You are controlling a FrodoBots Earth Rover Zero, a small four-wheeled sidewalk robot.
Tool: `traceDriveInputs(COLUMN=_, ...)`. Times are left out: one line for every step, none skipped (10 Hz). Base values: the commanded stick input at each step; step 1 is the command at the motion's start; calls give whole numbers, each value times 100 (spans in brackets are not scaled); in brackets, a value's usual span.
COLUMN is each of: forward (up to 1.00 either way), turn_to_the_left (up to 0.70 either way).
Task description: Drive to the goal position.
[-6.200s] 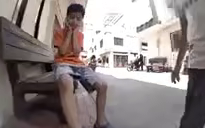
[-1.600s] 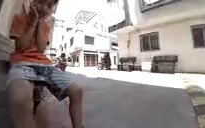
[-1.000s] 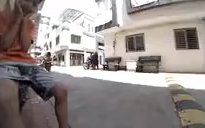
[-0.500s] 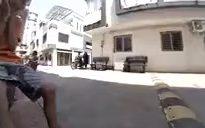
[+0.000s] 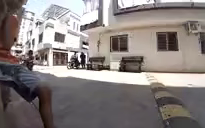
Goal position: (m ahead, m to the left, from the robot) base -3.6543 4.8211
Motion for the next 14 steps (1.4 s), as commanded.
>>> traceDriveInputs(forward=70, turn_to_the_left=0)
traceDriveInputs(forward=70, turn_to_the_left=0)
traceDriveInputs(forward=70, turn_to_the_left=0)
traceDriveInputs(forward=70, turn_to_the_left=0)
traceDriveInputs(forward=70, turn_to_the_left=0)
traceDriveInputs(forward=70, turn_to_the_left=0)
traceDriveInputs(forward=70, turn_to_the_left=0)
traceDriveInputs(forward=70, turn_to_the_left=0)
traceDriveInputs(forward=70, turn_to_the_left=0)
traceDriveInputs(forward=70, turn_to_the_left=0)
traceDriveInputs(forward=70, turn_to_the_left=0)
traceDriveInputs(forward=70, turn_to_the_left=0)
traceDriveInputs(forward=70, turn_to_the_left=0)
traceDriveInputs(forward=70, turn_to_the_left=0)
